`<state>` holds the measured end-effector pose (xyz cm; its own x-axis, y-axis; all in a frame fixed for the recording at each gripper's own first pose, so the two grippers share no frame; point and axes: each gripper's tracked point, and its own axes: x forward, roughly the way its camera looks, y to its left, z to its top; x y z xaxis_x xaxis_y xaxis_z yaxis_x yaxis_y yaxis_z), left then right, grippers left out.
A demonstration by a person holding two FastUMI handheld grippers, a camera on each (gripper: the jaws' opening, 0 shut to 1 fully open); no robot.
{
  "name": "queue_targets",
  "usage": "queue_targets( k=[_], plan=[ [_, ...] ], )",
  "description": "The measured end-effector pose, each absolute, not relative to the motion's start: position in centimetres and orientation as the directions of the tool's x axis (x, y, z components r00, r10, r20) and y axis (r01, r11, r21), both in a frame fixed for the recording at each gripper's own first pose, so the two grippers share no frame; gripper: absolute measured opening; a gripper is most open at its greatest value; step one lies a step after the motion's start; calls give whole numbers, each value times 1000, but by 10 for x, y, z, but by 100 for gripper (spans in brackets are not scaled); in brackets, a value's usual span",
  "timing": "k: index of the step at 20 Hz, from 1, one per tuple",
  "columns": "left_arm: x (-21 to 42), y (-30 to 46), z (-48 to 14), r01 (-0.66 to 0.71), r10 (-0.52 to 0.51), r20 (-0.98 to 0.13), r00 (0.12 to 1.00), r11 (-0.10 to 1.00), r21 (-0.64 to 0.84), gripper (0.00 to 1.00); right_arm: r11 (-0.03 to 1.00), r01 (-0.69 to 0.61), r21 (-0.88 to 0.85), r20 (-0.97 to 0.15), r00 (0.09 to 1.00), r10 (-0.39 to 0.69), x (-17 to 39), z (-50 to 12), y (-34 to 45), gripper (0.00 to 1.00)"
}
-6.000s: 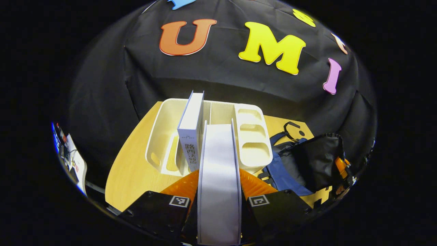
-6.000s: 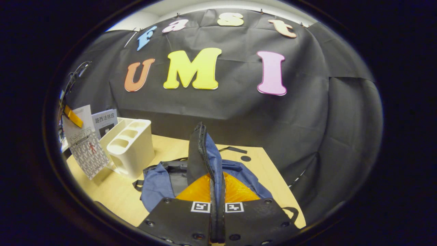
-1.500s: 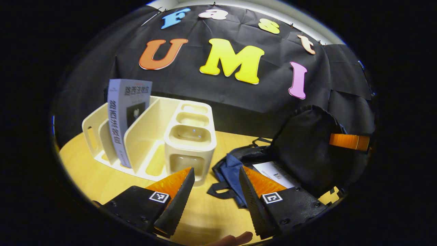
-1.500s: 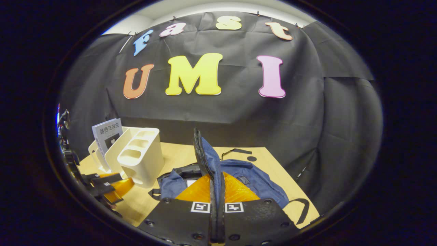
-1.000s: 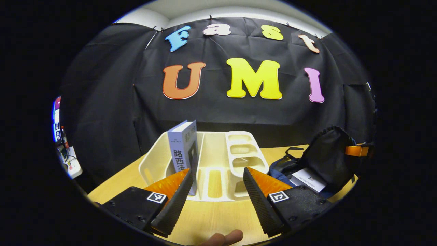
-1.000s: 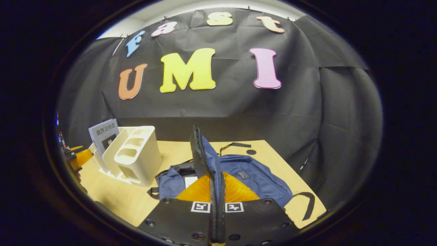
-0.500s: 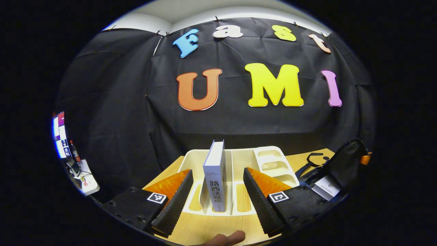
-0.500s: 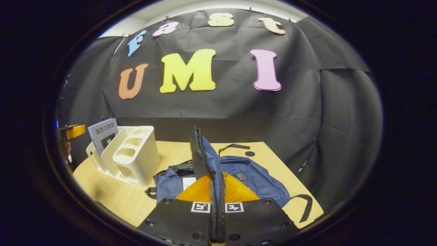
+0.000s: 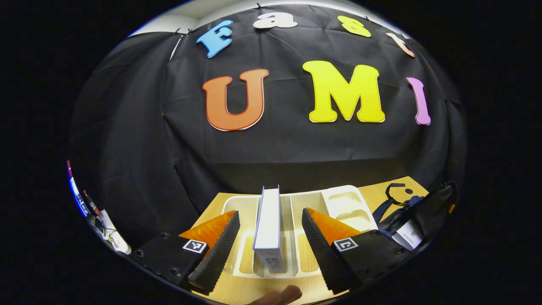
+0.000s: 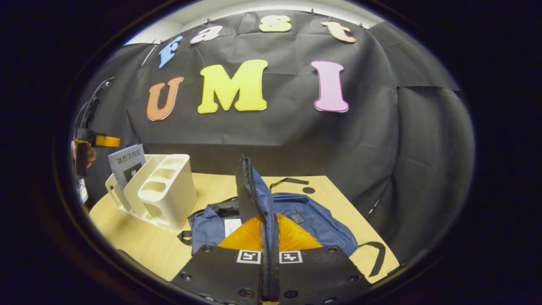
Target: Open the schoolbag, grab two books from the bookshelf and put them into the schoolbag.
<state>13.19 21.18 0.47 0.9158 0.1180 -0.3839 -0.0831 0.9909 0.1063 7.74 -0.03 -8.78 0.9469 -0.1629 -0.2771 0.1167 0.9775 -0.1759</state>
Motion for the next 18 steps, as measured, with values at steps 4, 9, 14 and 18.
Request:
queue_targets(
  k=[4, 9, 14, 18],
  plan=[
    [162, 215, -2, -81, 106, -498, 861, 994, 71, 93, 978, 116, -173, -277, 947, -161, 77, -90, -1, 1],
    [180, 224, -30, -99, 118, -648, 752, 993, 66, 93, 981, 122, -149, -287, 944, -161, 76, -95, -4, 1],
    [188, 237, -60, -117, 160, -732, 662, 987, 110, 91, 981, 125, -147, -288, 944, -163, 74, -98, -8, 1],
    [185, 235, -73, -118, 160, -767, 622, 987, 111, 89, 982, 127, -141, -291, 943, -163, 74, -99, -11, 1]
  ],
)
